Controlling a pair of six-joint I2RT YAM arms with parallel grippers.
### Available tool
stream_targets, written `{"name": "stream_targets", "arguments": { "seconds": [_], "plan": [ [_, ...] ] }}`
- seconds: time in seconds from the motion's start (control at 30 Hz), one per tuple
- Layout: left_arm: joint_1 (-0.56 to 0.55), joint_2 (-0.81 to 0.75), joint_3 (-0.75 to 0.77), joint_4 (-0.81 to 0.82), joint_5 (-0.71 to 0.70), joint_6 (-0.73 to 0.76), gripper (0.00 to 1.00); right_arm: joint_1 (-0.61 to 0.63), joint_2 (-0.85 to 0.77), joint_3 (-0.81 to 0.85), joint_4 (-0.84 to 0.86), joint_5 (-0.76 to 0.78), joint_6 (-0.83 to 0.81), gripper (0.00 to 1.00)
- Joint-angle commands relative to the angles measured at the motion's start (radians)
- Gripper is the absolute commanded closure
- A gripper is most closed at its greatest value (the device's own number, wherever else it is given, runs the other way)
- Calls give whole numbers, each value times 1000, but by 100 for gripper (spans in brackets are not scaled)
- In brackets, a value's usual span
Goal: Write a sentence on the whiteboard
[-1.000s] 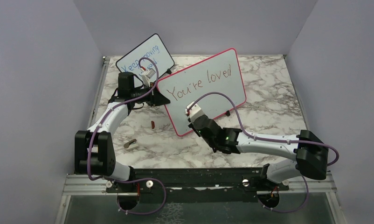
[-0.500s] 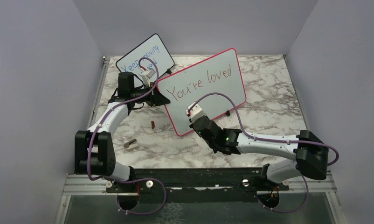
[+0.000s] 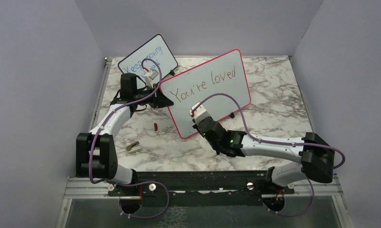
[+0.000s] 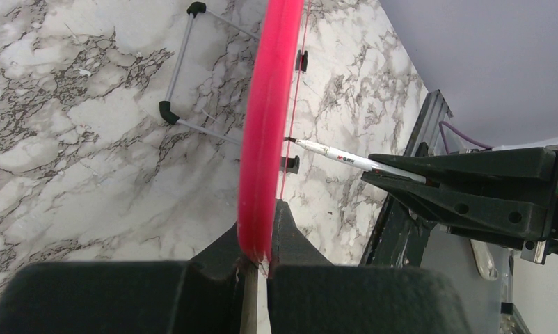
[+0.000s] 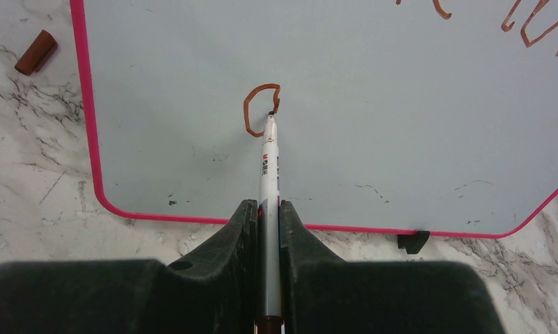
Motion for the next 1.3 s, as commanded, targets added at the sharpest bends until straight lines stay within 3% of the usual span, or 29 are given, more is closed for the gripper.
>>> {"name": "stream_targets", "arguments": {
  "seconds": [0.0, 0.67, 1.27],
  "plan": [
    [4, -4, -10, -56, -115, 11, 100, -7, -32, 8, 52, 35, -16, 100],
    [4, -4, -9, -57, -113, 12, 100, -36, -4, 71, 127, 5, -93, 100],
    [4, -3, -6, -60, -116, 15, 100, -44, 33, 79, 73, -28, -69, 99]
  ]
}}
